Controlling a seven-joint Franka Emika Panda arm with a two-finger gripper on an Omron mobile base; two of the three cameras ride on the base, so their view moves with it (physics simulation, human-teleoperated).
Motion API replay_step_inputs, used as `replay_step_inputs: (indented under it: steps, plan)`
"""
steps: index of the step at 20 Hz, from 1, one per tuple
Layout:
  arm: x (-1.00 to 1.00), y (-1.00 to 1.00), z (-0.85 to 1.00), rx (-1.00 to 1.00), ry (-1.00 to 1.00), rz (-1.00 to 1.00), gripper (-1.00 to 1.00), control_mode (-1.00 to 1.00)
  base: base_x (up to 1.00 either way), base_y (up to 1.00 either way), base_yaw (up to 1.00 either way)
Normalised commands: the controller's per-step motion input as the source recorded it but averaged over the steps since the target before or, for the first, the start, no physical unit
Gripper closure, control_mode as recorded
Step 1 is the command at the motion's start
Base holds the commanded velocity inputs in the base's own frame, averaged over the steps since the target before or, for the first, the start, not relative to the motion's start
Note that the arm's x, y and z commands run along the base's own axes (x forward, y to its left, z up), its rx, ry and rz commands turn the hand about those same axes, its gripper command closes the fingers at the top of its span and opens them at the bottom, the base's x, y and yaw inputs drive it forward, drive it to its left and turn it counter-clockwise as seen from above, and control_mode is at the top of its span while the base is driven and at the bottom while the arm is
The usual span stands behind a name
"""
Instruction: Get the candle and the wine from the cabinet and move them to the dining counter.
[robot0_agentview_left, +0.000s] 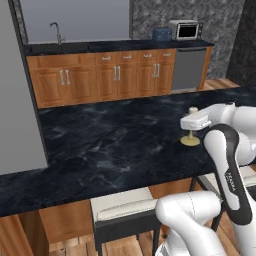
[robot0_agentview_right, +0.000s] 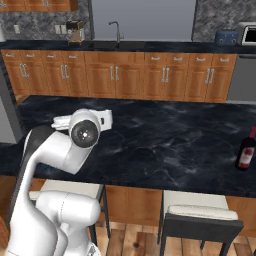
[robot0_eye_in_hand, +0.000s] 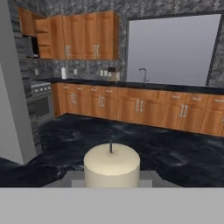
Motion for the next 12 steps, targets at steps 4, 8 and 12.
replay_step_inputs:
  steps: [4, 8, 12]
  plan:
    - [0.65, 0.0, -0.35, 0.01, 0.0, 0.0, 1.0, -1.0, 0.0, 0.0, 0.0]
    - [0.71, 0.0, -0.46, 0.02, 0.0, 0.0, 1.0, -1.0, 0.0, 0.0, 0.0]
    - [0.66, 0.0, -0.56, 0.02, 0.0, 0.0, 1.0, -1.0, 0.0, 0.0, 0.0]
